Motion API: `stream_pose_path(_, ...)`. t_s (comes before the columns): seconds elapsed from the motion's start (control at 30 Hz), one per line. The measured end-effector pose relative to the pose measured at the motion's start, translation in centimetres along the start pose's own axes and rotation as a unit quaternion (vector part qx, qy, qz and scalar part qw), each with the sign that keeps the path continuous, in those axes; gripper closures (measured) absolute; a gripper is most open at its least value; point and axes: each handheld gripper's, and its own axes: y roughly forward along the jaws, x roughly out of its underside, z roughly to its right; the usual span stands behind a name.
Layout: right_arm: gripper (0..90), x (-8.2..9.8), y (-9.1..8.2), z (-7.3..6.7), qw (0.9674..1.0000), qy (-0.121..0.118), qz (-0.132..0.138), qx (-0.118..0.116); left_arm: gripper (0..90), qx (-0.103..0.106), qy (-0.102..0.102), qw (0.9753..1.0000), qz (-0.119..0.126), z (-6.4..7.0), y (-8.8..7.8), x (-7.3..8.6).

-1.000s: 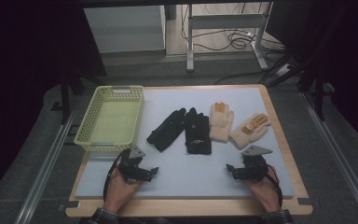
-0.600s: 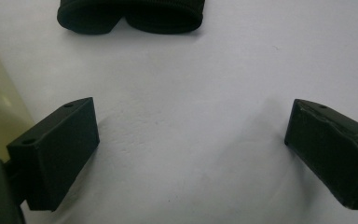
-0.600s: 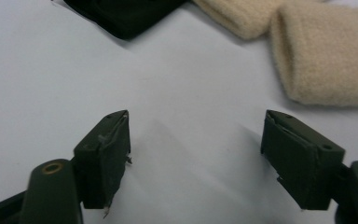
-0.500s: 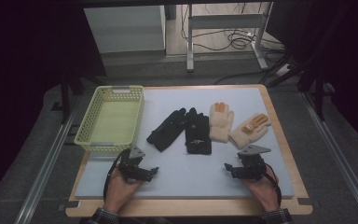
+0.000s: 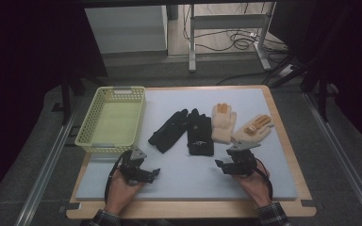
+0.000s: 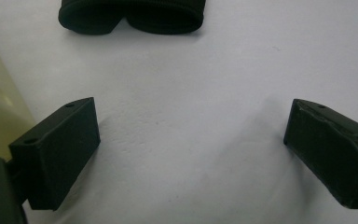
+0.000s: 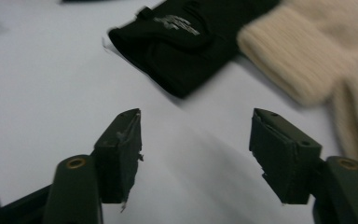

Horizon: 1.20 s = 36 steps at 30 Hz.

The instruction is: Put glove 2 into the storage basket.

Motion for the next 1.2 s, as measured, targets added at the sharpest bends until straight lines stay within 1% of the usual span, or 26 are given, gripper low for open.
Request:
stream_pose_path(0.07, 38.4, -0.7, 0.5, -0.5, 0.9999, -0.009, 0.0, -0.008, 3.8, 0.0, 0.0, 1.0, 0.0, 0.0, 0.0, 0.0)
stream_pose_path(0.1, 41.6, -1.3, 1.0, -0.8, 0.9998, -0.013, 0.0, -0.016, 3.8, 0.0, 0.001, 1.0, -0.001, 0.0, 0.0, 0.0)
stream_pose_path(0.13, 41.6, -1.3, 1.0, -0.8, 0.9998, -0.013, 0.0, -0.016, 3.8, 0.0, 0.001, 1.0, -0.001, 0.0, 0.0, 0.0)
stream_pose_path(0.3, 51.0, -2.8, 2.4, -1.6, 0.9989, -0.021, -0.002, -0.041, 3.9, 0.0, 0.001, 1.0, -0.001, 0.0, 0.0, 0.0)
stream_pose_path(0.37, 55.4, -3.5, 3.1, -2.0, 0.9983, -0.021, -0.002, -0.054, 3.9, 0.0, 0.001, 1.0, -0.001, 0.0, 0.0, 0.0)
stream_pose_path(0.4, 57.9, -4.1, 3.7, -2.3, 0.9976, -0.021, -0.003, -0.066, 3.9, 0.0, 0.001, 1.0, -0.001, 0.0, 0.0, 0.0)
stream_pose_path(0.47, 60.9, -4.7, 4.4, -2.7, 0.9967, -0.024, -0.004, -0.077, 3.9, 0.0, 0.001, 1.0, -0.001, 0.0, 0.0, 0.0)
stream_pose_path(0.5, 63.9, -5.4, 5.1, -3.2, 0.9959, -0.024, -0.004, -0.086, 3.9, 0.0, 0.001, 1.0, -0.001, 0.0, 0.0, 0.0)
stream_pose_path(0.53, 63.9, -5.4, 5.1, -3.2, 0.9959, -0.024, -0.004, -0.086, 3.9, 0.0, 0.001, 1.0, -0.001, 0.0, 0.0, 0.0)
stream_pose_path(0.63, 68.3, -6.4, 6.2, -3.8, 0.9948, -0.031, -0.003, -0.098, 3.9, 0.0, 0.001, 1.0, -0.001, 0.0, 0.0, 0.0)
stream_pose_path(0.7, 71.3, -7.5, 7.5, -4.8, 0.9937, -0.038, -0.007, -0.105, 3.9, 0.0, 0.001, 1.0, -0.001, 0.0, 0.0, 0.0)
stream_pose_path(0.77, 71.4, -7.8, 7.8, -4.9, 0.9934, -0.041, -0.006, -0.107, 3.9, 0.0, 0.0, 1.0, 0.001, 0.0, 0.0, 0.0)
stream_pose_path(0.9, 71.1, -9.0, 9.5, -6.1, 0.9913, -0.044, -0.009, -0.123, 3.9, 0.0, 0.001, 1.0, -0.001, 0.0, 0.0, 0.0)
stream_pose_path(1.03, 63.9, -9.9, 11.0, -7.1, 0.9906, -0.052, -0.009, -0.126, 3.9, 0.0, 0.002, 1.0, -0.001, 0.0, 0.0, 0.0)
stream_pose_path(1.13, 57.4, -10.7, 12.1, -7.9, 0.9906, -0.053, -0.007, -0.126, 3.9, 0.0, 0.0, 1.0, 0.0, 0.0, 0.0, 0.0)
stream_pose_path(1.2, 55.0, -11.1, 12.6, -8.3, 0.9907, -0.051, -0.007, -0.126, 3.9, -0.001, 0.001, 1.0, 0.0, 0.0, 0.0, 0.0)
